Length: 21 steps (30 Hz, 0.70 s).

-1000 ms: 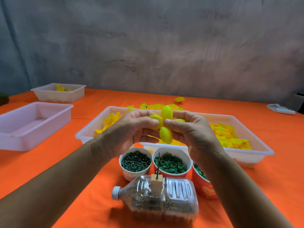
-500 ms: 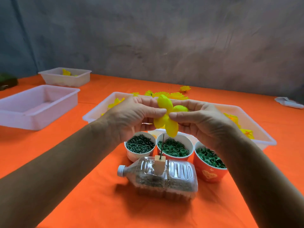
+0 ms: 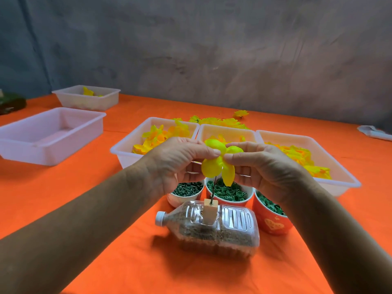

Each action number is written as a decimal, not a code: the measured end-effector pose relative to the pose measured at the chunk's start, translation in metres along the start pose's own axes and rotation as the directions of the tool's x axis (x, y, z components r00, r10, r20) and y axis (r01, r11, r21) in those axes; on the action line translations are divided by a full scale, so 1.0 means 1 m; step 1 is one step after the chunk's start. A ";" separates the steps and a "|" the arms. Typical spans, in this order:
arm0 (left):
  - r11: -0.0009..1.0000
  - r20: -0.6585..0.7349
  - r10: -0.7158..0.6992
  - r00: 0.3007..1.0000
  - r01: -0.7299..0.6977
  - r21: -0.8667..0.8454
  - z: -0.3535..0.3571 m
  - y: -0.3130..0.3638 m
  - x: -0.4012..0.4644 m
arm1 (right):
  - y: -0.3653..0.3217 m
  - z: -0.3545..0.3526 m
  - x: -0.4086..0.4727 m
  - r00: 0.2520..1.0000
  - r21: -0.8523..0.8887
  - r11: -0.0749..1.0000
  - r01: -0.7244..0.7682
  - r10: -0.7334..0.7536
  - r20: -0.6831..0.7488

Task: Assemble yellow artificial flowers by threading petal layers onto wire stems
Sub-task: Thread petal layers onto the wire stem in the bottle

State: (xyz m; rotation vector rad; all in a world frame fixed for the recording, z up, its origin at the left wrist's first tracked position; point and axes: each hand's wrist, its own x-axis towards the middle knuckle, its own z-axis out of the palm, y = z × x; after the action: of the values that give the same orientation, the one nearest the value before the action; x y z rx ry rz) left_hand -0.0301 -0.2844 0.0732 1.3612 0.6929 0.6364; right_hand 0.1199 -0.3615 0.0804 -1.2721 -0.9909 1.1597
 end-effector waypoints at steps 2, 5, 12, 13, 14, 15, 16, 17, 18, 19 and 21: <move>1.000 -0.013 -0.027 1.000 0.027 -0.002 0.000 -0.002 0.001 | 0.001 0.000 0.000 1.000 0.018 1.000 -0.009 0.009 -0.002; 0.998 -0.025 -0.055 0.998 0.055 -0.014 0.000 -0.003 0.000 | 0.004 0.000 0.001 1.000 0.007 1.000 -0.017 0.017 -0.014; 0.993 -0.063 -0.113 0.992 0.111 -0.034 0.002 -0.007 0.001 | 0.005 0.001 0.003 0.998 0.006 0.998 -0.057 0.057 -0.017; 0.992 -0.064 -0.120 0.991 0.118 -0.040 0.002 -0.007 0.001 | 0.005 0.002 0.004 0.998 0.016 0.998 -0.067 0.067 -0.020; 0.991 -0.063 -0.131 0.989 0.128 -0.048 0.002 -0.008 0.001 | 0.006 0.002 0.005 0.997 0.023 0.997 -0.076 0.076 -0.025; 0.989 -0.060 -0.144 0.988 0.141 -0.055 0.001 -0.008 0.001 | 0.006 0.002 0.006 0.996 0.024 0.996 -0.082 0.083 -0.032; 0.986 -0.053 -0.160 0.986 0.156 -0.059 0.001 -0.009 0.001 | 0.007 0.002 0.007 0.995 0.019 0.996 -0.087 0.088 -0.039; 0.983 -0.044 -0.176 0.983 0.173 -0.062 0.001 -0.010 0.001 | 0.008 0.002 0.008 0.995 0.013 0.996 -0.091 0.092 -0.045; 0.980 -0.035 -0.189 0.981 0.187 -0.065 0.002 -0.012 0.001 | 0.009 0.002 0.008 0.994 0.006 0.995 -0.096 0.096 -0.053; 0.979 -0.028 -0.195 0.980 0.193 -0.069 0.002 -0.013 0.000 | 0.011 0.001 0.009 0.993 0.000 0.995 -0.100 0.100 -0.059; 0.980 -0.019 -0.190 0.982 0.188 -0.073 0.003 -0.017 -0.001 | 0.014 0.001 0.009 0.992 -0.002 0.994 -0.107 0.107 -0.070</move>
State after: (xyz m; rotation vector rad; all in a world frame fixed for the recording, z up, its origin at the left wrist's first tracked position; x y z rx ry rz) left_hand -0.0279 -0.2891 0.0561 1.2071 0.8030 0.5227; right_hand 0.1190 -0.3533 0.0656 -1.3748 -0.8844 1.1869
